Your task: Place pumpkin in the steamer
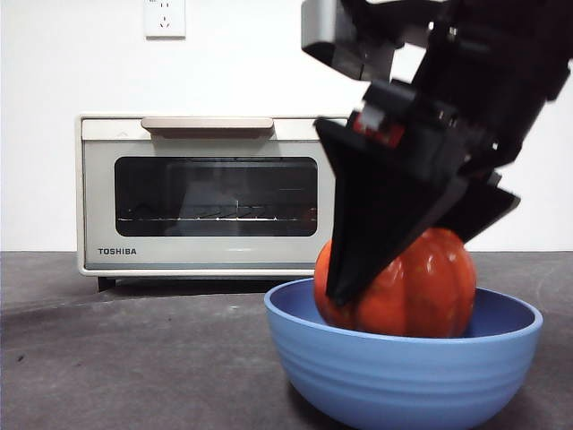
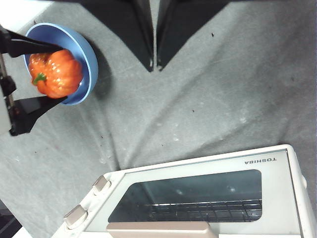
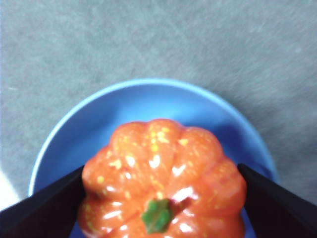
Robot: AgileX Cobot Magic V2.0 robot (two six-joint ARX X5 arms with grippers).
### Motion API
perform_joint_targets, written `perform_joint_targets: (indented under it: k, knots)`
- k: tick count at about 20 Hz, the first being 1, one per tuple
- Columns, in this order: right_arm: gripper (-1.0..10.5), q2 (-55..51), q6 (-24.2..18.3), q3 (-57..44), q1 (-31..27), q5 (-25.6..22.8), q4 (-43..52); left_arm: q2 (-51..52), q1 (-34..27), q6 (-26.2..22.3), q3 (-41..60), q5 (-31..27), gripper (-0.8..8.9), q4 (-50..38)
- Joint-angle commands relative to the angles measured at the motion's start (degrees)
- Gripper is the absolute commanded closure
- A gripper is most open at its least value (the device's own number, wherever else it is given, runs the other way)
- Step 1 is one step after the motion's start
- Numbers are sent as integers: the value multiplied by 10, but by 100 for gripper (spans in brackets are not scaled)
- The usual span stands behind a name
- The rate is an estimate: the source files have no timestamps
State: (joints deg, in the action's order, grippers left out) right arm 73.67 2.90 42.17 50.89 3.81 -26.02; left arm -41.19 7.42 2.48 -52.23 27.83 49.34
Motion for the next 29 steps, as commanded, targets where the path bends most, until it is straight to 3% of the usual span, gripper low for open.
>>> perform_joint_targets:
  k: [1,4,6,8,10,14,19,20,25,26,28,29]
  knots:
    - [546,17,13,-4,6,13,21,-3,2,-5,-12,3,797,-5]
    - [421,34,16,-5,6,13,24,-3,2,-5,-12,3,797,-5]
    - [422,29,16,8,6,12,24,-4,2,-6,-12,3,797,-6]
    - [422,-40,11,68,1,-33,-26,-6,2,-3,-12,3,797,-28]
    - [425,-120,12,84,-37,-86,-83,-33,15,26,-12,3,798,-118]
    - [425,-167,12,84,-84,-86,-148,-92,47,54,-17,2,797,-220]
    - [425,-193,12,84,-99,-84,-192,-177,75,75,-25,-27,798,-322]
    - [425,-215,12,84,-98,-84,-220,-330,80,72,-98,-43,798,-384]
    - [425,-218,12,84,-98,-84,-223,-409,89,51,-148,-44,798,-385]
    - [425,-218,12,84,-98,-84,-218,-450,129,9,-148,-81,798,-356]
    - [425,-218,12,84,-98,-84,-212,-450,150,4,-148,-81,798,-276]
    - [425,-218,12,84,-98,-83,-203,-450,183,-2,-148,-81,798,-139]
